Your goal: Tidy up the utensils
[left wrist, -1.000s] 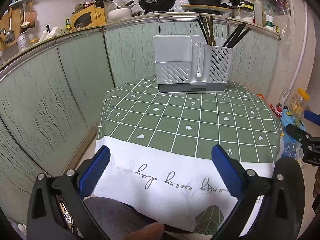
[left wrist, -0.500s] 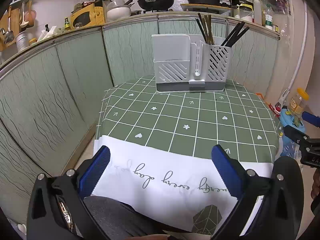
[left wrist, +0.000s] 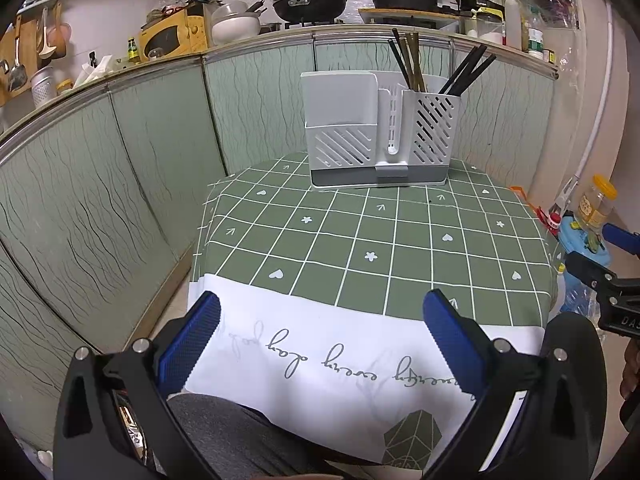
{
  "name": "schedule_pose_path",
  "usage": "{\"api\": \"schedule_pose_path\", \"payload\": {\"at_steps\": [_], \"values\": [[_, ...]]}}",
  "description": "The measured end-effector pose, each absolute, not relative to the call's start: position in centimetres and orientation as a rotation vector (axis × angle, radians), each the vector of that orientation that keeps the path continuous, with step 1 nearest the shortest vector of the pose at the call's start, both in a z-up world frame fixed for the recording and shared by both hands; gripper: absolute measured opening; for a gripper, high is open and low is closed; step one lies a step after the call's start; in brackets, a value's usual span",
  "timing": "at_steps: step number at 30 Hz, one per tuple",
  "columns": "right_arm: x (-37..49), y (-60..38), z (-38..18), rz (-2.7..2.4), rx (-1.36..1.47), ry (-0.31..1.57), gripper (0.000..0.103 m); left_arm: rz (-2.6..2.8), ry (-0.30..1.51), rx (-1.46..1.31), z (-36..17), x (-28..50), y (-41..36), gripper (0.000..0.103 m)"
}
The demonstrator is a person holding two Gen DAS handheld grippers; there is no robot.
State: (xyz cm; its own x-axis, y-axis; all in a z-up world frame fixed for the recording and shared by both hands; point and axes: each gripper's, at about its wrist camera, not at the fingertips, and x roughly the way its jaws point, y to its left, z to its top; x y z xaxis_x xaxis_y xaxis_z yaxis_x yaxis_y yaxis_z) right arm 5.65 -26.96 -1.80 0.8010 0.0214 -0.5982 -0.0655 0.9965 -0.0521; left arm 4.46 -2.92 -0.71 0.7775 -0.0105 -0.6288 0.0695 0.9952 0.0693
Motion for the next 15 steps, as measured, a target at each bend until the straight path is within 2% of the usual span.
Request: {"api": "schedule_pose_path", "payload": {"at_steps": [15], "values": [[5.15,-27.21,-1.05,0.041,-0.070,0.620,0.095,-0.043,0.659,0.082,0.11,4.26,-2.87,0.099]]}}
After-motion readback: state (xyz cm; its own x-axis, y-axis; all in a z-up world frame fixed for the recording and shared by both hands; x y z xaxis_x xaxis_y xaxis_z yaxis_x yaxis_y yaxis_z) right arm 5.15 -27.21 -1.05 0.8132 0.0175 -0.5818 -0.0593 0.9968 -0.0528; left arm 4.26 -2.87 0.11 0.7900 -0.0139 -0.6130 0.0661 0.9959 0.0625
